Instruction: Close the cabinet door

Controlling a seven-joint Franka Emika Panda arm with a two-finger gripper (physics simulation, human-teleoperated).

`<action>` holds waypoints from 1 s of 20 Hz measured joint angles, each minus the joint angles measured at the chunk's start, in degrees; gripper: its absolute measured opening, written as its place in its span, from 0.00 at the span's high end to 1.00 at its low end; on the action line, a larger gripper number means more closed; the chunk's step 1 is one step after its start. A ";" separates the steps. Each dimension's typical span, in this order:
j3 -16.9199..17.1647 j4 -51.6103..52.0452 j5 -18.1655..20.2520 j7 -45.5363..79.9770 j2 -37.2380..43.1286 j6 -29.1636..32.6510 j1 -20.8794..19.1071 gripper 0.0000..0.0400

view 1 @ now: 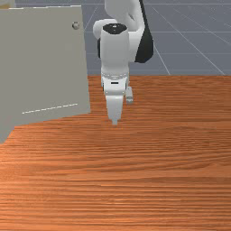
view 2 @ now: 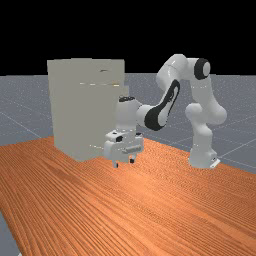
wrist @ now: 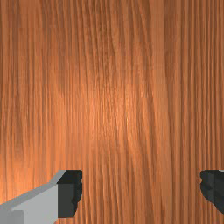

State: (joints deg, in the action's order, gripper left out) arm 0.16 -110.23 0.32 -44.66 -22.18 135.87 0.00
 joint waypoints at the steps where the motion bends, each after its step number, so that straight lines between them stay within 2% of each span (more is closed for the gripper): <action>1: 0.59 -0.29 -0.97 0.45 0.05 -0.70 0.21 0.38; 2: 1.09 -0.58 -1.54 0.69 -0.06 -1.15 0.10 0.61; 3: 1.62 -0.84 -1.67 1.92 0.09 -1.97 0.05 0.37; 4: 1.95 -0.94 -1.73 2.65 0.30 -2.47 -0.04 0.22; 5: 2.14 -0.98 -1.77 3.09 0.45 -2.77 -0.10 0.14; 6: 3.15 -4.95 -2.20 12.97 6.50 -12.79 0.34 0.47; 7: 4.08 -5.02 -1.54 22.64 13.45 -21.49 0.35 0.68; 8: 4.81 -3.93 -0.48 32.49 18.17 -27.23 0.06 0.80; 9: 5.34 -3.29 0.82 42.48 20.79 -30.83 -0.31 0.88; 11: 5.95 -2.69 4.13 61.68 21.99 -35.09 -0.31 0.95; 13: 6.67 -2.54 6.34 70.33 22.08 -36.73 -0.79 0.98; 20: 6.47 -2.54 7.95 75.16 22.47 -37.65 -1.05 1.00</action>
State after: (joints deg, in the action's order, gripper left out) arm 6.63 -112.77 8.27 30.50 0.29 98.23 -1.05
